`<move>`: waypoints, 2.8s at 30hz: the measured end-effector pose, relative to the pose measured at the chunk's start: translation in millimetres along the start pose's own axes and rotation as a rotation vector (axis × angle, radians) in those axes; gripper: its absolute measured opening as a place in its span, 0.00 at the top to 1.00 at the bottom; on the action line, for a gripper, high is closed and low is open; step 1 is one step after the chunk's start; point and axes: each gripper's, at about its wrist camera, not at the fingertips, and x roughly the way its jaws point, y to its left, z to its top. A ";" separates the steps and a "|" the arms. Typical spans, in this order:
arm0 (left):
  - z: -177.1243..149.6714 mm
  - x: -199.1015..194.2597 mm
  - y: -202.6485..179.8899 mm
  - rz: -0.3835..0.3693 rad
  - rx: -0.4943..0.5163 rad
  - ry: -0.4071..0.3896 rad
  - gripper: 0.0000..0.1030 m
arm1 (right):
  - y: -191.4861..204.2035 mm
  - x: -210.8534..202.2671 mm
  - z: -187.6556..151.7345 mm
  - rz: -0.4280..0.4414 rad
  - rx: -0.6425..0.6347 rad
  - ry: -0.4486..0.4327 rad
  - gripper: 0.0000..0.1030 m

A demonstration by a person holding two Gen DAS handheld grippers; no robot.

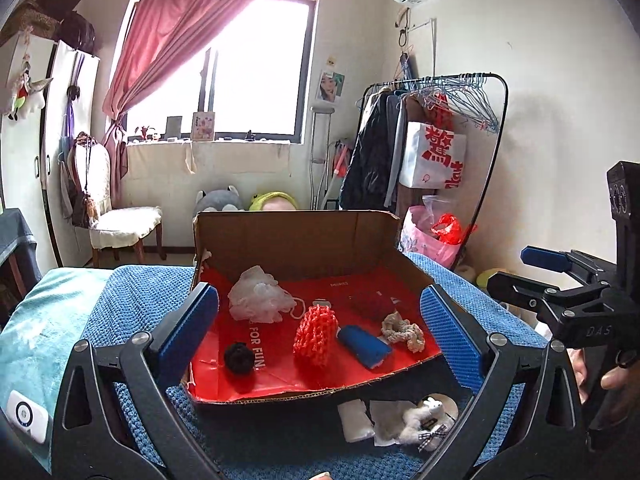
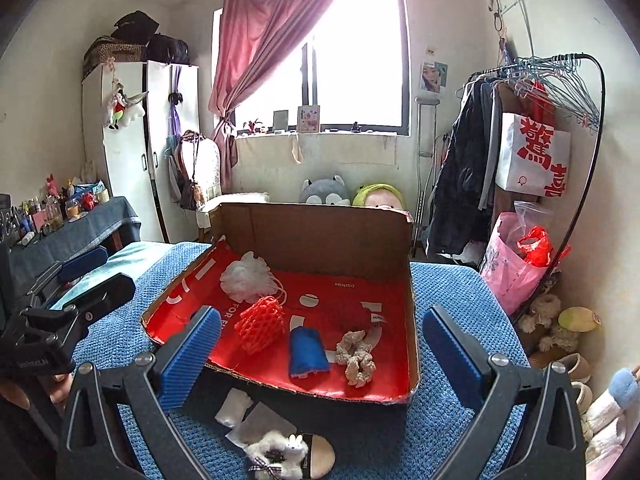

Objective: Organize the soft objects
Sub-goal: 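Withdraw both tools from the box toward the white cloth and powder puff, then grasp the white cloth with the left tool while the right tool grasps the beige powder puff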

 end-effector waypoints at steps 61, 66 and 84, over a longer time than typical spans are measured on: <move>-138.4 15.8 -18.4 0.069 -0.038 0.301 0.00 | -35.0 55.1 -158.4 0.025 0.103 0.325 0.00; -128.3 37.5 -21.1 0.050 -0.014 0.356 0.00 | -35.1 70.3 -148.7 0.068 0.067 0.389 0.00; -128.3 96.2 -18.9 0.103 0.074 0.542 0.00 | -39.8 85.4 -140.1 0.054 -0.022 0.440 0.00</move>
